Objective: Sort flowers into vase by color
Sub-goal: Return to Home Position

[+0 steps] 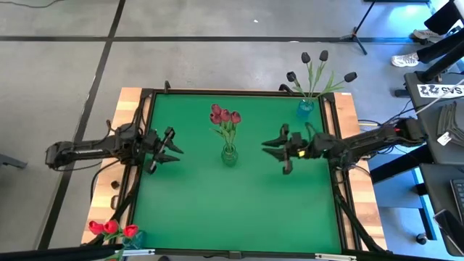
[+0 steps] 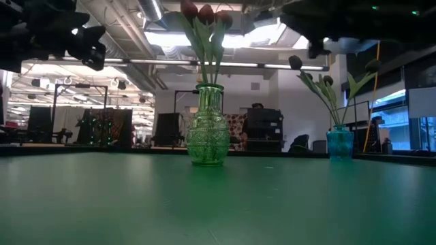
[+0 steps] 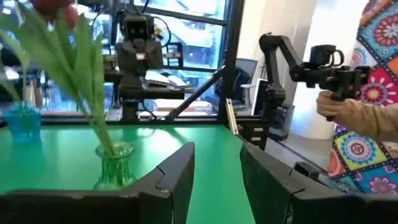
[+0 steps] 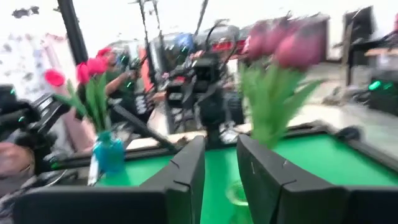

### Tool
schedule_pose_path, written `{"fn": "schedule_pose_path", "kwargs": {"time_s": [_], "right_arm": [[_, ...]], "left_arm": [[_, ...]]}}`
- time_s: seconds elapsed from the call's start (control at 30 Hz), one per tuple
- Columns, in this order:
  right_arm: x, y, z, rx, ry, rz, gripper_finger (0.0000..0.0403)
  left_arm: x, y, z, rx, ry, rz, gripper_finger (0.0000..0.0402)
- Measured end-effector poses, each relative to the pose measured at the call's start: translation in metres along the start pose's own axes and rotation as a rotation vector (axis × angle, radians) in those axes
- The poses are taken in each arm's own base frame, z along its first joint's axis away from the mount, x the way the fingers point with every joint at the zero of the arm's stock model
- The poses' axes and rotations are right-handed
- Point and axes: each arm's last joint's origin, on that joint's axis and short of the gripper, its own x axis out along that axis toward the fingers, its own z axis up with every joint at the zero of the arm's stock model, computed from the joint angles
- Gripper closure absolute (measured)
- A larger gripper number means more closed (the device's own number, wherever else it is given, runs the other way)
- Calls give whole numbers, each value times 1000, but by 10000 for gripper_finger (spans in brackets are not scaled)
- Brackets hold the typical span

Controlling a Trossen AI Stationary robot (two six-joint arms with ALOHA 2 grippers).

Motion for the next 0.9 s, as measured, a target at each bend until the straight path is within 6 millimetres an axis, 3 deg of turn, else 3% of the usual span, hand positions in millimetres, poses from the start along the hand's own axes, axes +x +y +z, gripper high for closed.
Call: {"fn": "schedule_pose_path", "kwargs": {"time_s": [0.2,0.37,0.5,0.67,0.9], "right_arm": [[-44,-7,-5,-10,-45,-58,327],[-69,-12,-15,-4,-77,-93,347],[-81,-16,-25,20,-84,-149,358],[-93,-17,-34,47,-90,-81,369],[-95,-18,-36,13,-68,-89,387]], "left_arm": [[-6,7,1,-36,-10,44,274],[-13,10,7,-92,-86,156,274],[-16,7,9,-80,-106,142,274],[-22,3,6,-90,-98,148,274],[-23,4,8,-113,-127,188,274]]}}
